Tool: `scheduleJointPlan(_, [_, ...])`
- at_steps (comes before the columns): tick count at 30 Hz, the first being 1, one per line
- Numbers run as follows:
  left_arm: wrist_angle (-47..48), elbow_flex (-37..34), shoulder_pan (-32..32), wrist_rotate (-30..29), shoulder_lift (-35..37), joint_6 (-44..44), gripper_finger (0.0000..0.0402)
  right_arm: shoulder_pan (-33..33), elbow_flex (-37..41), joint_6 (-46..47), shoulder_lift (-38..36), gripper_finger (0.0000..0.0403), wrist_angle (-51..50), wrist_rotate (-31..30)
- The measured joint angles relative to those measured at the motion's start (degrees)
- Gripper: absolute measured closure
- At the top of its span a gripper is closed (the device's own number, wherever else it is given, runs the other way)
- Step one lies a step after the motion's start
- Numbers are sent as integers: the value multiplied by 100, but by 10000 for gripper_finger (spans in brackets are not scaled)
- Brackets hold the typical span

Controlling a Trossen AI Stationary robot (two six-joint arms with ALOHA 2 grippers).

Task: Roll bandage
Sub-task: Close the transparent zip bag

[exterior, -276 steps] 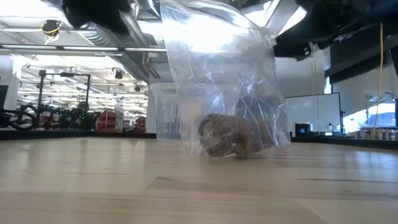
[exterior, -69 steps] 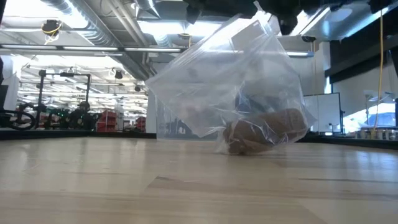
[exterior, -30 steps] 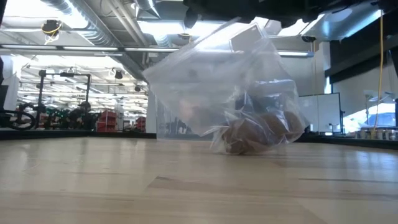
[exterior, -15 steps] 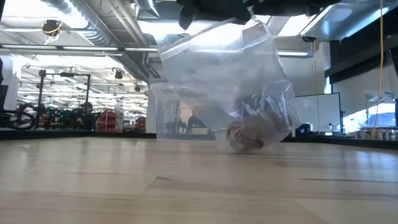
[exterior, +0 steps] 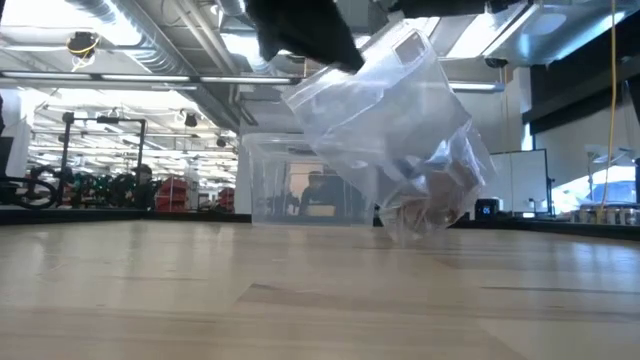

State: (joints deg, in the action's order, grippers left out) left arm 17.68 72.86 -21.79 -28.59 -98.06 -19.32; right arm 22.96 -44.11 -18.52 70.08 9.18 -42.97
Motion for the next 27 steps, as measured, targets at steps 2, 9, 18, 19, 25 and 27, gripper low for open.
scheduleJointPlan(2, [288, -2, -47, -1, -2, -139, 371, -1, -25, 1, -1, 403, -42, -48])
scheduleJointPlan(9, [1348, -9, -230, 1, -7, -744, 371, -2, -25, 11, -7, 403, -71, -54])
scheduleJointPlan(18, [1511, -15, -261, 36, -14, -879, 370, -15, -29, 498, -17, 398, -327, 363])
scheduleJointPlan(19, [1510, -15, -256, 40, -15, -874, 370, -15, -31, 619, -19, 394, -328, 422])
scheduleJointPlan(25, [1499, -17, -142, 51, -20, -929, 370, -15, -40, 1452, -28, 358, -578, 961])
scheduleJointPlan(27, [1486, -17, -120, 40, -19, -939, 370, -15, -40, 1689, -28, 337, -767, 970])
